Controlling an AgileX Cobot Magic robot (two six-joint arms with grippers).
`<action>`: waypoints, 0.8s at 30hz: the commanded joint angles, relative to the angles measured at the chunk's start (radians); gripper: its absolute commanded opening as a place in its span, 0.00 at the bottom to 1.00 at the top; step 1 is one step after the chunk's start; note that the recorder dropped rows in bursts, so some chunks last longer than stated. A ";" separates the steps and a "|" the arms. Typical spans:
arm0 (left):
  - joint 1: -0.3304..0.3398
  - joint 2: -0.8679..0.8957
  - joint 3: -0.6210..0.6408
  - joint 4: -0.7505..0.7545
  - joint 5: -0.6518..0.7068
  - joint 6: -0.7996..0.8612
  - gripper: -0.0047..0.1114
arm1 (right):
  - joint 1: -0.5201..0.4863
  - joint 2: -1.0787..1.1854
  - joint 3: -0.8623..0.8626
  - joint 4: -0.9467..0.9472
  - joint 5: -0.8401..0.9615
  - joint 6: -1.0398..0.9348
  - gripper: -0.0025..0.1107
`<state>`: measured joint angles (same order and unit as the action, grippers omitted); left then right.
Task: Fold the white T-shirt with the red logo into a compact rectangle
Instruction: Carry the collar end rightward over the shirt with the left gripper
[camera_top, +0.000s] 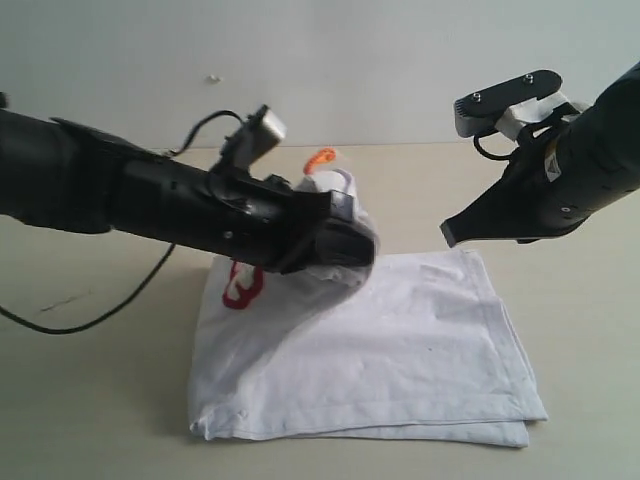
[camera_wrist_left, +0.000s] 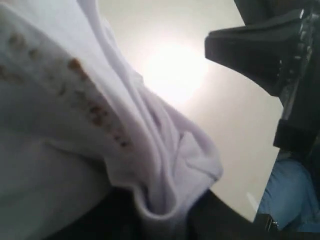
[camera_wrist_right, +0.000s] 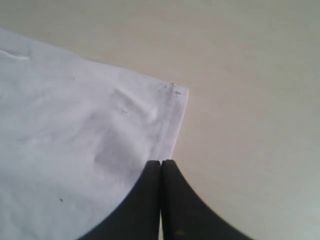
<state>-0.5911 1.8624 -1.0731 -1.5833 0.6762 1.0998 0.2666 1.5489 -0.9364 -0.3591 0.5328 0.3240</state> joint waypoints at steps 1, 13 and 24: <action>-0.099 0.102 -0.104 -0.066 0.056 0.006 0.53 | 0.000 -0.008 0.001 0.013 0.002 0.002 0.02; 0.007 0.123 -0.189 0.295 0.236 -0.151 0.50 | 0.000 -0.008 0.001 0.040 0.011 -0.016 0.02; 0.051 0.198 -0.101 0.556 0.101 -0.196 0.24 | 0.000 0.228 0.001 0.564 0.071 -0.550 0.02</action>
<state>-0.5347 2.0423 -1.1871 -1.0364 0.7760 0.9091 0.2666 1.7478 -0.9364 0.1988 0.5790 -0.1912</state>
